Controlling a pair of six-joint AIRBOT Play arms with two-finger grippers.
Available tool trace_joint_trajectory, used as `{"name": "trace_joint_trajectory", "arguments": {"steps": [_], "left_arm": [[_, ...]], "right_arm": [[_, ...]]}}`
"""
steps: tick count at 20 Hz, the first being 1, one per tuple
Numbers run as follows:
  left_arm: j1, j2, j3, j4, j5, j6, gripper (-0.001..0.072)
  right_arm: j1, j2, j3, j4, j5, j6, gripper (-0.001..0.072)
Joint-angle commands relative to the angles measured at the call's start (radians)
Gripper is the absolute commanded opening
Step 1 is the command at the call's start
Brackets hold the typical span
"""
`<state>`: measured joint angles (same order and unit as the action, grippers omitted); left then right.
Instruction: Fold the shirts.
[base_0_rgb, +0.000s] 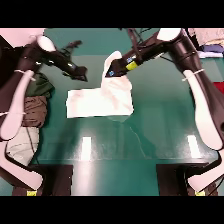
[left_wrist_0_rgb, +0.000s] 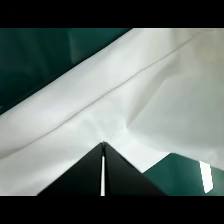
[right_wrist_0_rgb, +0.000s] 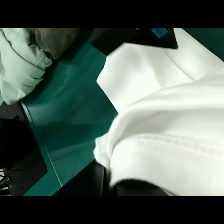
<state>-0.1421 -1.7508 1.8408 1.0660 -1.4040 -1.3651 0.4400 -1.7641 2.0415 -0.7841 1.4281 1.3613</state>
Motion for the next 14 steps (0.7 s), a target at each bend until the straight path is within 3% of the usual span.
{"name": "trace_joint_trajectory", "arguments": {"steps": [1,5,7,9,10,14], "left_arm": [[0.120,0.113,0.002,0.020,-0.095,0.012,0.0022],[0.182,0.195,0.002,0.020,-0.106,0.011,0.0022],[0.187,0.207,0.002,0.008,-0.111,0.010,0.0022],[0.187,0.208,0.002,0.002,-0.125,0.003,0.0022],[0.187,0.208,0.002,0.002,-0.138,0.003,0.0022],[0.187,0.207,0.002,0.004,-0.188,0.011,0.0022]], "right_arm": [[0.080,-0.091,0.052,0.009,-0.048,-0.006,0.0013],[0.208,-0.178,0.004,0.081,-0.330,-0.191,0.0034],[0.286,-0.248,0.045,0.111,-0.488,-0.296,0.0398],[0.352,-0.284,0.079,0.113,-0.643,-0.317,0.0600],[0.369,-0.274,0.075,0.098,-0.658,-0.317,0.0655],[0.312,-0.082,-0.117,-0.117,-0.541,-0.290,0.0658]]}}
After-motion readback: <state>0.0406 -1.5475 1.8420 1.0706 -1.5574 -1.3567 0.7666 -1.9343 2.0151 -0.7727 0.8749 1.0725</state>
